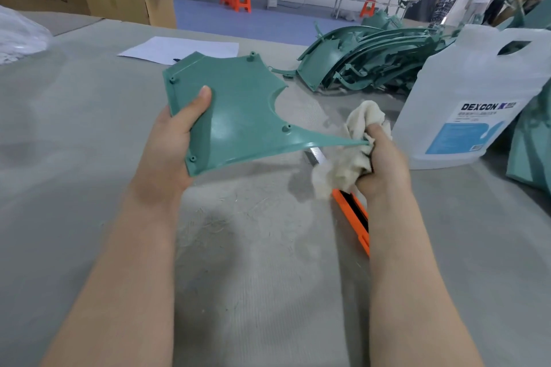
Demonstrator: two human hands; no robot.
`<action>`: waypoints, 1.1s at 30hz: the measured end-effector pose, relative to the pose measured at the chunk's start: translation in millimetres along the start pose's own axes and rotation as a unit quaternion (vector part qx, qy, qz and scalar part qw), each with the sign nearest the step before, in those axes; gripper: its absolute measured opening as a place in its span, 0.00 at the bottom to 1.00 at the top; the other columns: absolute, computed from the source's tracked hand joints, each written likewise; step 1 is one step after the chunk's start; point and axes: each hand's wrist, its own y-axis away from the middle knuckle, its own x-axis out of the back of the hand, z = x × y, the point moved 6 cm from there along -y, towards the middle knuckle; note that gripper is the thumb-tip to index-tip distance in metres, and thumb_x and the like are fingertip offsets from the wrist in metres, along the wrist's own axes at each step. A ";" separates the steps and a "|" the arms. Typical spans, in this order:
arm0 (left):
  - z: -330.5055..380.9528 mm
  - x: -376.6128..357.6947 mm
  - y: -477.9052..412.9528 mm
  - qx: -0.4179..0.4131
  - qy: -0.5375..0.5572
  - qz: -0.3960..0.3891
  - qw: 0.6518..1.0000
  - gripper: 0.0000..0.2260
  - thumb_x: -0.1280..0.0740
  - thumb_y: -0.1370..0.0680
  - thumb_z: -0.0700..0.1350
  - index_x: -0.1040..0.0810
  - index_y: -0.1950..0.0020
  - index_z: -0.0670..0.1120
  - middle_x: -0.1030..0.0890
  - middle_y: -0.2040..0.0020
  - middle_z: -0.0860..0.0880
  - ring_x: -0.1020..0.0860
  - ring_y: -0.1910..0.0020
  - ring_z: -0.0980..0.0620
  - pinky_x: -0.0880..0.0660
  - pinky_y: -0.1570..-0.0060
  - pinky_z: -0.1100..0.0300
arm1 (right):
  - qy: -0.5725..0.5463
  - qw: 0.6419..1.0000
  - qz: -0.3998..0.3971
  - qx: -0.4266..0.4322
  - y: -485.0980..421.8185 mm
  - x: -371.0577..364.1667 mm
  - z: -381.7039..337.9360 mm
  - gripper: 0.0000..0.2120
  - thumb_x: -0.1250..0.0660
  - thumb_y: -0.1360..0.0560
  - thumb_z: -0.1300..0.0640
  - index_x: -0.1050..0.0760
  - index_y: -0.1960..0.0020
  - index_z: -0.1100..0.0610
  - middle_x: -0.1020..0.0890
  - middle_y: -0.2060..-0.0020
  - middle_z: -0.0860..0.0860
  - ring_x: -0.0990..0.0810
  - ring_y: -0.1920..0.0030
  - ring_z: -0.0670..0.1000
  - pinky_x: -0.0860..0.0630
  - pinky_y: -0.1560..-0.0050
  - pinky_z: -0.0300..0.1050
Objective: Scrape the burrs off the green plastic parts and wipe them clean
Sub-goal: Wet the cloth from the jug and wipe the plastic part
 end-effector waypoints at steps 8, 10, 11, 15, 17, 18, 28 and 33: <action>2.6 4.5 1.0 -0.002 -0.023 0.007 1.000 0.12 0.32 0.23 0.52 0.18 0.42 0.51 0.18 0.42 0.47 0.19 0.44 0.48 0.21 0.53 0.55 | 0.154 0.985 0.016 0.078 -14.0 3.7 -2.8 0.12 0.39 0.18 0.54 0.25 0.59 0.56 0.20 0.62 0.52 0.19 0.60 0.53 0.22 0.55 0.50; 3.5 5.3 0.5 -0.004 -0.012 0.003 1.000 0.11 0.33 0.22 0.51 0.17 0.43 0.51 0.17 0.42 0.48 0.19 0.44 0.48 0.21 0.53 0.56 | 0.214 0.969 0.039 0.115 -14.1 4.9 -5.1 0.16 0.41 0.18 0.51 0.27 0.62 0.56 0.23 0.65 0.52 0.23 0.60 0.53 0.26 0.56 0.50; 3.6 6.1 0.4 -0.004 -0.004 0.003 1.000 0.11 0.34 0.22 0.51 0.17 0.43 0.51 0.17 0.42 0.48 0.19 0.44 0.49 0.21 0.52 0.56 | 0.232 0.963 0.043 0.130 -13.9 4.7 -5.6 0.18 0.42 0.18 0.50 0.28 0.64 0.55 0.25 0.67 0.51 0.25 0.61 0.52 0.28 0.57 0.49; 1.0 8.8 -1.3 0.010 0.022 0.026 0.999 0.12 0.36 0.20 0.48 0.20 0.39 0.46 0.17 0.43 0.48 0.18 0.44 0.49 0.20 0.54 0.58 | 0.178 0.978 0.025 0.110 -10.7 0.3 -2.0 0.17 0.42 0.18 0.50 0.26 0.61 0.56 0.22 0.67 0.50 0.23 0.66 0.48 0.26 0.62 0.44; -1.0 11.3 -2.7 0.023 0.031 0.050 0.998 0.14 0.36 0.20 0.47 0.23 0.37 0.44 0.17 0.43 0.48 0.18 0.45 0.49 0.20 0.54 0.58 | 0.064 0.997 -0.045 0.026 -9.7 -8.2 5.2 0.10 0.39 0.18 0.56 0.24 0.55 0.59 0.18 0.62 0.53 0.18 0.63 0.50 0.21 0.60 0.44; -1.8 12.4 -3.2 0.028 0.033 0.060 0.997 0.15 0.36 0.21 0.47 0.24 0.36 0.44 0.17 0.43 0.48 0.18 0.45 0.49 0.20 0.55 0.58 | 0.025 0.997 -0.079 -0.009 -7.8 -12.1 7.4 0.07 0.39 0.19 0.60 0.24 0.53 0.60 0.17 0.61 0.54 0.17 0.62 0.51 0.19 0.60 0.46; -1.0 10.8 -2.4 0.025 -0.003 0.048 0.999 0.10 0.35 0.21 0.46 0.20 0.42 0.45 0.16 0.46 0.48 0.17 0.47 0.49 0.20 0.56 0.58 | 0.202 0.972 0.019 0.119 -17.8 1.3 -0.6 0.14 0.41 0.18 0.52 0.25 0.60 0.54 0.20 0.62 0.51 0.21 0.56 0.54 0.24 0.55 0.50; -1.8 11.4 -4.2 0.028 0.028 0.051 0.998 0.16 0.36 0.21 0.47 0.24 0.35 0.43 0.17 0.42 0.47 0.19 0.44 0.49 0.21 0.54 0.58 | 0.144 0.981 0.052 0.120 -16.4 2.6 0.7 0.19 0.44 0.17 0.45 0.25 0.60 0.54 0.20 0.64 0.49 0.19 0.61 0.49 0.23 0.59 0.45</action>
